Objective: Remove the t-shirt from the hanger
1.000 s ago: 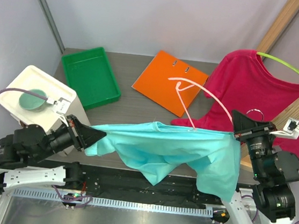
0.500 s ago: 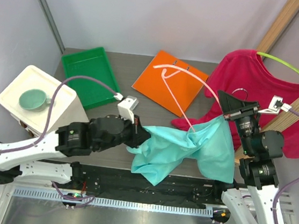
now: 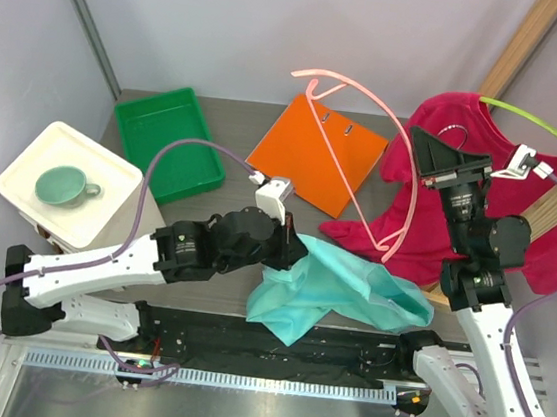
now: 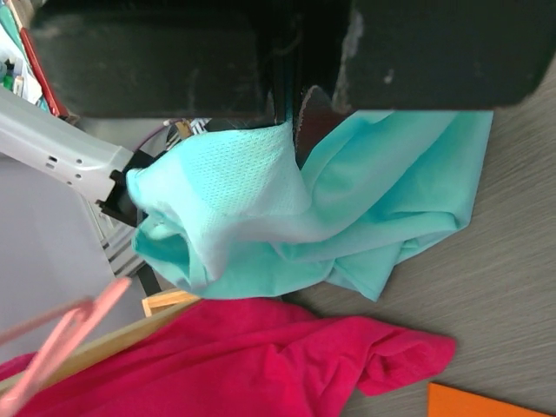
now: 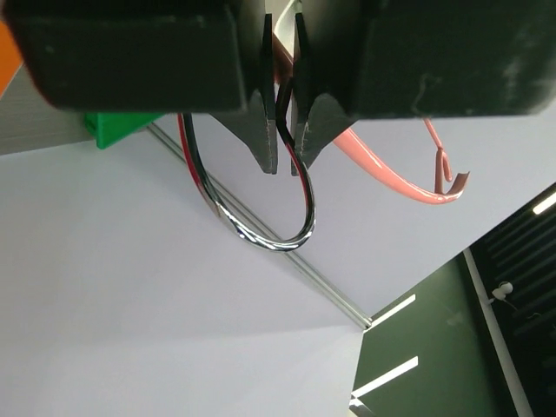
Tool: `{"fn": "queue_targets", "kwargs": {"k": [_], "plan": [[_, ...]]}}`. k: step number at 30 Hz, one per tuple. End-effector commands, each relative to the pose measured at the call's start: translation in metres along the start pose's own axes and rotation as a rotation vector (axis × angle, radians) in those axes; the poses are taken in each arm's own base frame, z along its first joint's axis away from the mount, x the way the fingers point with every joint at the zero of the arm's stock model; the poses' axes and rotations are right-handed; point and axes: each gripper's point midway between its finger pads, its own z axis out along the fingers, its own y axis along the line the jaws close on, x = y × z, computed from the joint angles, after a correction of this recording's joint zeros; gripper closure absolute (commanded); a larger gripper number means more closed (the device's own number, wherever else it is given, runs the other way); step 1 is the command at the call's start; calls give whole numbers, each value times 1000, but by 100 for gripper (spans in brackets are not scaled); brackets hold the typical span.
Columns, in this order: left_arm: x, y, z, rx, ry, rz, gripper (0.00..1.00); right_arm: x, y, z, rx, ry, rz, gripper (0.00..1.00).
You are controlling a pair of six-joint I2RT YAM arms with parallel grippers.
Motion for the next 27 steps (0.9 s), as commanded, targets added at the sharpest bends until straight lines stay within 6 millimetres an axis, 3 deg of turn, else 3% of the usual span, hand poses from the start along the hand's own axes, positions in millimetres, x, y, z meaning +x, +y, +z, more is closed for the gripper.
{"fn": "queue_targets", "kwargs": {"k": [1, 2, 3, 6, 9, 14, 16, 19, 22, 23, 24, 25, 26, 27], "plan": [[-28, 7, 7, -9, -56, -71, 100, -27, 50, 9, -99, -46, -21, 99], [-24, 10, 8, -2, -16, -76, 100, -24, 46, 8, -77, -31, -41, 99], [-35, 23, 12, -31, -25, -96, 100, -25, 48, 6, -74, -28, -55, 99], [-41, 46, 14, -69, -5, -122, 100, -19, 46, -3, -43, 12, -97, 99], [-47, 49, 15, -35, -8, -138, 100, -11, 45, -17, -32, 55, -124, 99], [-27, 52, 36, 0, 60, -179, 100, 5, 20, -34, 85, 158, -195, 99], [-23, 53, 44, 9, 64, -193, 100, 6, 19, -41, 93, 173, -237, 99], [-16, 62, 53, -7, 61, -217, 100, 13, 4, -53, 155, 221, -282, 99], [-22, 76, 50, -60, 7, -236, 100, 18, -16, -59, 225, 262, -334, 99], [-21, 86, 50, -89, -2, -249, 97, 20, -20, -60, 240, 275, -345, 99], [-25, 89, 45, -97, -18, -255, 81, 22, -26, -61, 254, 291, -355, 99], [-27, 100, 41, -134, -25, -261, 73, 27, -35, -62, 280, 320, -366, 99], [-30, 104, 36, -146, -36, -254, 52, 29, -39, -63, 290, 332, -370, 99], [-35, 106, 27, -152, -57, -248, 45, 32, -43, -64, 301, 351, -374, 99]]}}
